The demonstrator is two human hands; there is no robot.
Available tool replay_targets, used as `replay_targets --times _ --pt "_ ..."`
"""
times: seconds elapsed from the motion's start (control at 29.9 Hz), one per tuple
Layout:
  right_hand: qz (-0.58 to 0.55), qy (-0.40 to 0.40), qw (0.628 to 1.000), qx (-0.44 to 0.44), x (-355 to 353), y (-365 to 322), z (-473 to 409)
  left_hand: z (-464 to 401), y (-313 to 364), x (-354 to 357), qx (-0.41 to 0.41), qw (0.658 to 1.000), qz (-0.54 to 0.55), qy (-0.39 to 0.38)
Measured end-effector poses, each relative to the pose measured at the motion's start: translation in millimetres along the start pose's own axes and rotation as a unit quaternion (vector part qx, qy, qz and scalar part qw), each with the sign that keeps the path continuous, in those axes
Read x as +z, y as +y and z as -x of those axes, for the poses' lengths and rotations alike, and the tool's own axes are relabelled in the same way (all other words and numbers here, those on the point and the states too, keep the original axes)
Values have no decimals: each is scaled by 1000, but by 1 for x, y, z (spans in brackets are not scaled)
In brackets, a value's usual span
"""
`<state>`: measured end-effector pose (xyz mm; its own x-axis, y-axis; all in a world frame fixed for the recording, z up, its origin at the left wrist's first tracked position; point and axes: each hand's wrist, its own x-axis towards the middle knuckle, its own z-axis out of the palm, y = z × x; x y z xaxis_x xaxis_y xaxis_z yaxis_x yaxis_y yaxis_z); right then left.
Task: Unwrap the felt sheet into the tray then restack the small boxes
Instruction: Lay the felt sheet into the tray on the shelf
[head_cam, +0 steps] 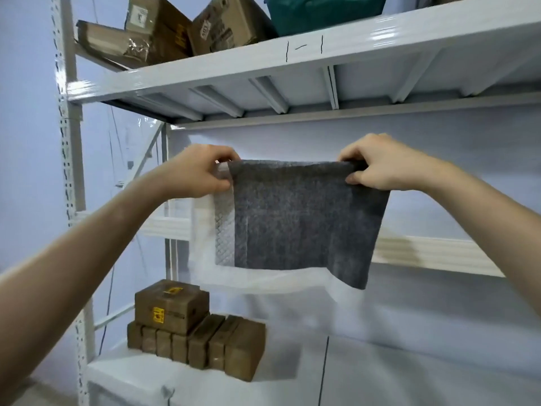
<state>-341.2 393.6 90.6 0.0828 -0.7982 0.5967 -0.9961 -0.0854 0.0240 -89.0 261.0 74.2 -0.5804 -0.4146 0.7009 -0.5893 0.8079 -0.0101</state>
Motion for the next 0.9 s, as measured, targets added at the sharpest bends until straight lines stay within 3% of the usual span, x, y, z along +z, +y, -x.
replay_targets --times 0.27,0.5,0.6,0.73,0.8,0.9 --pt "12 185 982 36 -11 10 -73 -86 -37 -10 36 983 40 174" --pt "146 257 952 84 4 35 -132 -160 -79 23 46 978 59 193" --pt "256 320 909 77 13 42 -150 -188 -84 43 58 974 33 214" --pt "323 448 834 11 19 45 -145 -188 -84 59 95 913 76 390" --pt "313 430 847 -24 31 42 -123 -167 -85 77 92 906 131 393" --pt "255 268 929 -28 71 43 -75 -120 -95 123 112 958 132 227"
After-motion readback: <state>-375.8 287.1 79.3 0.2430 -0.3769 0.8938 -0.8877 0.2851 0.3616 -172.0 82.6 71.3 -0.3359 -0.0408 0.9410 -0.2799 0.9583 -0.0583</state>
